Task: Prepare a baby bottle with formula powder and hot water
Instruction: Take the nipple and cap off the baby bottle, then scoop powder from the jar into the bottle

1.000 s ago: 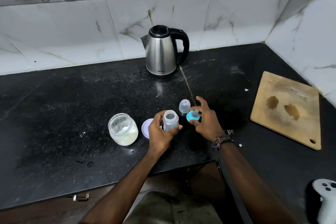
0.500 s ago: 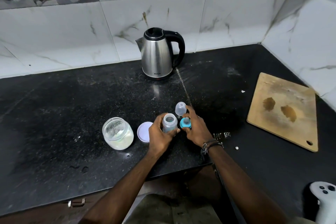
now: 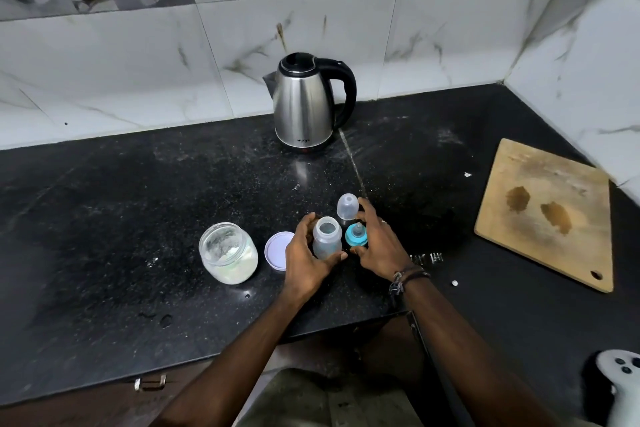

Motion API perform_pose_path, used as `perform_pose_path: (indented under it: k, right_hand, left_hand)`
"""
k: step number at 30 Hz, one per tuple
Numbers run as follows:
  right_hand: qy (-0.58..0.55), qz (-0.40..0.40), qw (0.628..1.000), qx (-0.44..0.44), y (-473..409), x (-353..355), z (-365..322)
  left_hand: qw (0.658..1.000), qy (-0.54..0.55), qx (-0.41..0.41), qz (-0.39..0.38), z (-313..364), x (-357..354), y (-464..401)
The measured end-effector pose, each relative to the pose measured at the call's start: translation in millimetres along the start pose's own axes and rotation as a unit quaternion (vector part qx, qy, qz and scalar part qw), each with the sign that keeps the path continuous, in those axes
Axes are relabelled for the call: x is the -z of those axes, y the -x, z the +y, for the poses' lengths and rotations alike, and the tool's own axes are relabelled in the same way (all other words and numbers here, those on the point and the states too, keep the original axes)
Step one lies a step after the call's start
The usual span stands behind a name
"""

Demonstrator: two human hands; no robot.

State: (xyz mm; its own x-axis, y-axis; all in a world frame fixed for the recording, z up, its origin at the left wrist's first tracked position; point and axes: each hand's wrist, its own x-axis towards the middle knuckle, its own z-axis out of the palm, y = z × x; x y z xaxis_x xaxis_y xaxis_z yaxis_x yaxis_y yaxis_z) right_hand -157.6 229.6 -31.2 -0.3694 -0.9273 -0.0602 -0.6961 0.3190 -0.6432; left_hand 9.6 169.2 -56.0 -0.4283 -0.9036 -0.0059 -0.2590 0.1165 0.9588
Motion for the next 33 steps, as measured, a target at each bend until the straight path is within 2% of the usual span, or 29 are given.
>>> perform_pose_path:
  k: [12,21,27,33]
  right_hand:
    - [0.014,0.048,0.996,0.071,8.9,28.7,-17.7]
    - [-0.023,0.198,0.969,0.142,7.4,34.6,-51.0]
    - [-0.069,0.232,0.952,0.187,5.3,32.3,-81.8]
    - [-0.094,0.224,0.942,0.23,3.2,15.0,-110.4]
  left_hand:
    - [1.0,-0.012,-0.022,0.01,6.4,12.5,12.8]
    - [0.997,0.003,-0.051,0.051,28.6,27.6,23.9]
    - [0.988,0.001,-0.104,0.114,38.1,49.3,31.9]
    - [0.951,-0.054,-0.162,0.257,34.1,88.3,37.1]
